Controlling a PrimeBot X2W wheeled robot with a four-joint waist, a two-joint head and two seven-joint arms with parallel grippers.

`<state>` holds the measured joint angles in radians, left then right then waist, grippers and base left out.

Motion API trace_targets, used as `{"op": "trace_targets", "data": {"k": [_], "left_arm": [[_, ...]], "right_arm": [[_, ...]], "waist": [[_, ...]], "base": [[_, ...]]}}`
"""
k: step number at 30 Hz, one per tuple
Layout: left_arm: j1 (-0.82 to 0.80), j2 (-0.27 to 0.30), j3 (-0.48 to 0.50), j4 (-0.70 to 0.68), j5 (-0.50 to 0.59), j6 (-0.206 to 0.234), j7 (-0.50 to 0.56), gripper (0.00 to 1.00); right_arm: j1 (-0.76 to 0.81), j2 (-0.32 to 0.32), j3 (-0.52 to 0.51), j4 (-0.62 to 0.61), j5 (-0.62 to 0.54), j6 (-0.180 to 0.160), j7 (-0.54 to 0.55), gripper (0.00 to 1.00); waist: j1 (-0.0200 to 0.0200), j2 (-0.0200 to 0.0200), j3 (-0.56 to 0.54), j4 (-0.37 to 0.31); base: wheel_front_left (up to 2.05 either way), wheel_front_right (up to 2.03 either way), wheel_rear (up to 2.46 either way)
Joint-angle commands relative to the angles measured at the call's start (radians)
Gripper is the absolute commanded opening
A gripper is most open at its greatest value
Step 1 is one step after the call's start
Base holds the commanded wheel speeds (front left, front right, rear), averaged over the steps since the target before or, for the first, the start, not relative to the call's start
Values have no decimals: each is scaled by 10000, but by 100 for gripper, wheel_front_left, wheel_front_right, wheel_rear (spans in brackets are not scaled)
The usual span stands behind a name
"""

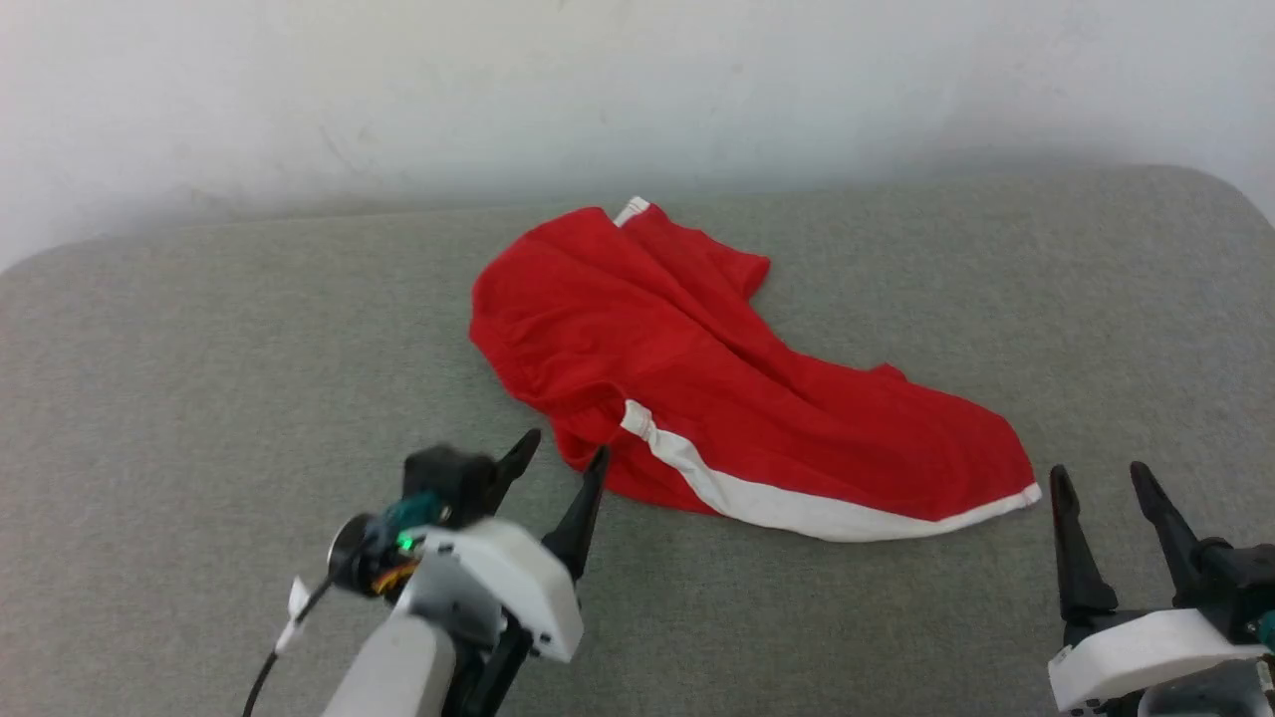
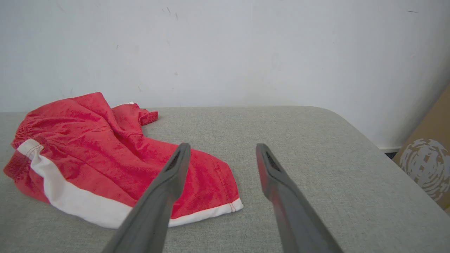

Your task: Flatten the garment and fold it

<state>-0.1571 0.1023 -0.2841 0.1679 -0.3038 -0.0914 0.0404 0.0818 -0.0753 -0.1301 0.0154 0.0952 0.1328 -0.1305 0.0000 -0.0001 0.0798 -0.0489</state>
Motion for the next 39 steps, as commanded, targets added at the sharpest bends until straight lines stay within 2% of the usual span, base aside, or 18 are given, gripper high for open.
{"op": "trace_targets", "data": {"k": [1,7,12,20,27,28,29,30,35,39], "left_arm": [[-407,83,-98,18,-103,-97,491,100],[-1854,255,-507,377,-76,-24,3108,100],[-2704,238,-623,797,224,418,4192,100],[-3145,301,-933,1173,635,757,4936,100],[-3122,304,-1060,1164,647,806,4890,100],[-3124,295,-1086,1153,633,784,4859,89],[-3124,273,-1088,1129,585,758,4799,29],[-3127,244,-1100,1119,523,712,4757,0],[-3123,176,-1191,1118,369,587,4628,0],[-2995,204,-1158,874,292,540,4118,0]], "right_arm": [[32,56,3,38,-128,-21,-108,100],[-246,169,37,322,-255,-21,-321,100],[-401,214,56,546,-279,-21,-463,100],[-473,241,-19,845,-277,-21,-623,100],[-498,247,-46,1067,-299,-21,-655,100],[-499,248,-40,1098,-306,-21,-655,100],[-506,248,-34,1123,-310,-21,-654,100],[-518,248,-28,1144,-313,-21,-650,100],[-569,249,-38,1202,-324,-21,-620,100],[-566,249,-27,1201,-399,-21,-532,100]], "waist": [[0,1,452,-473],[0,1,986,-911],[0,1,1315,-1145],[0,1,1430,-1214],[0,1,1359,-1060],[0,1,1355,-1030],[0,1,1361,-1003],[0,1,1371,-975],[0,1,1436,-838],[0,1,1405,-720]], "base": [[0,0,0],[0,0,0],[0,0,0],[0,0,0],[0,0,0],[0,0,0],[0,0,0],[0,0,0],[0,0,0],[0,0,0]]}}
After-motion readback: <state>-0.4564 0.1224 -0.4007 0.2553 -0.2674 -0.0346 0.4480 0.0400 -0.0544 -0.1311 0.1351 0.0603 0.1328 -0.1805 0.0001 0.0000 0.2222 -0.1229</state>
